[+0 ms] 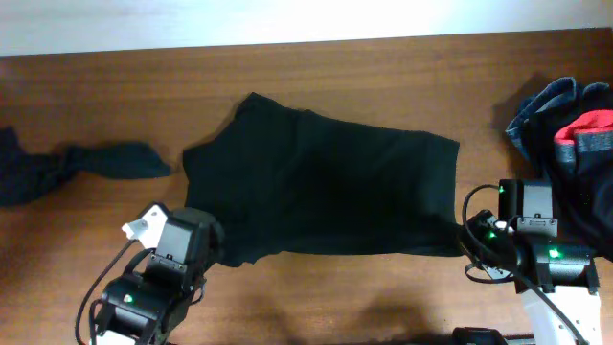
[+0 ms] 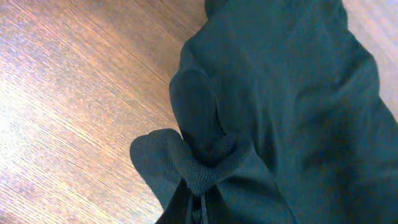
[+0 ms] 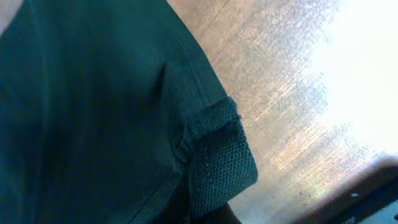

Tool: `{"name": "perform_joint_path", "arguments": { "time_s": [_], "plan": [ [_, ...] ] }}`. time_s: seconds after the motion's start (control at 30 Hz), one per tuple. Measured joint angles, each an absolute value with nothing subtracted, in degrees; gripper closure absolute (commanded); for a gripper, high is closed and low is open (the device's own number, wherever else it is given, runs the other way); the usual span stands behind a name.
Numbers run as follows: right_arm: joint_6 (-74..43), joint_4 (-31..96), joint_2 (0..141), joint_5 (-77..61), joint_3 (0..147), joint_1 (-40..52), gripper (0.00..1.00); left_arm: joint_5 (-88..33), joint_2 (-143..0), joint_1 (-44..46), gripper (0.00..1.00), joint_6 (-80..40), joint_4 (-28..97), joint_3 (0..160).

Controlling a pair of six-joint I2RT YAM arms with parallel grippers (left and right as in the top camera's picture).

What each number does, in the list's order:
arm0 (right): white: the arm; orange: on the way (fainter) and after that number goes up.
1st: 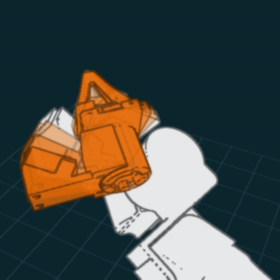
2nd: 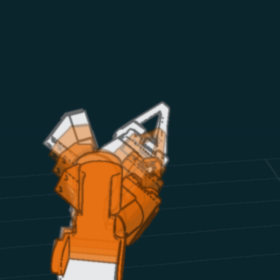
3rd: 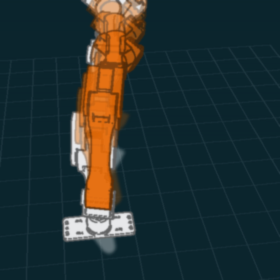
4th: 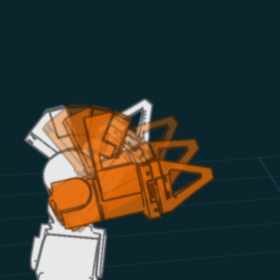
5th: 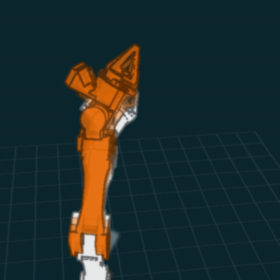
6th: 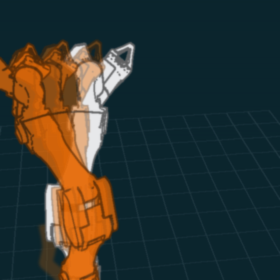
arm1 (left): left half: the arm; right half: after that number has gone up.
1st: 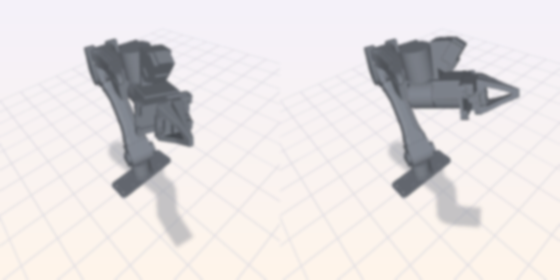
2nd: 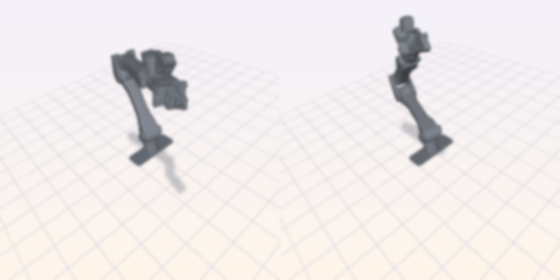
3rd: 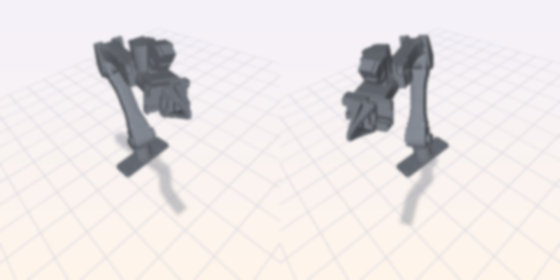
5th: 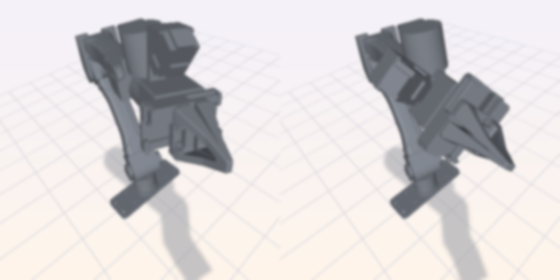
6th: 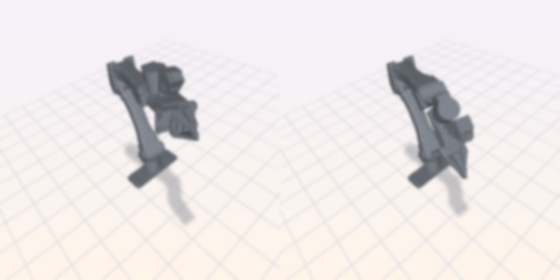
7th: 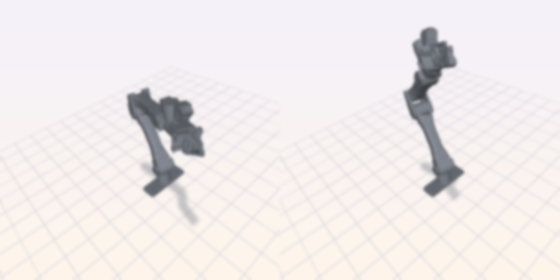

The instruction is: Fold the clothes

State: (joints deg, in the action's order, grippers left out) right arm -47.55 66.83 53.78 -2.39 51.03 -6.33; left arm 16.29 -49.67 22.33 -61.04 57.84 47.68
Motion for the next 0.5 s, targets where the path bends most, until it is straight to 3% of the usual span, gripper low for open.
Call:
{"name": "perform_joint_path", "arguments": {
  "time_s": [0.5],
  "plan": [
    [-47.53,55.48,69.21,-2.37,51.42,-6.31,0.96,18.39,-71.66,22.31,1.00,-60.90,41.82,47.75]
  ]
}}
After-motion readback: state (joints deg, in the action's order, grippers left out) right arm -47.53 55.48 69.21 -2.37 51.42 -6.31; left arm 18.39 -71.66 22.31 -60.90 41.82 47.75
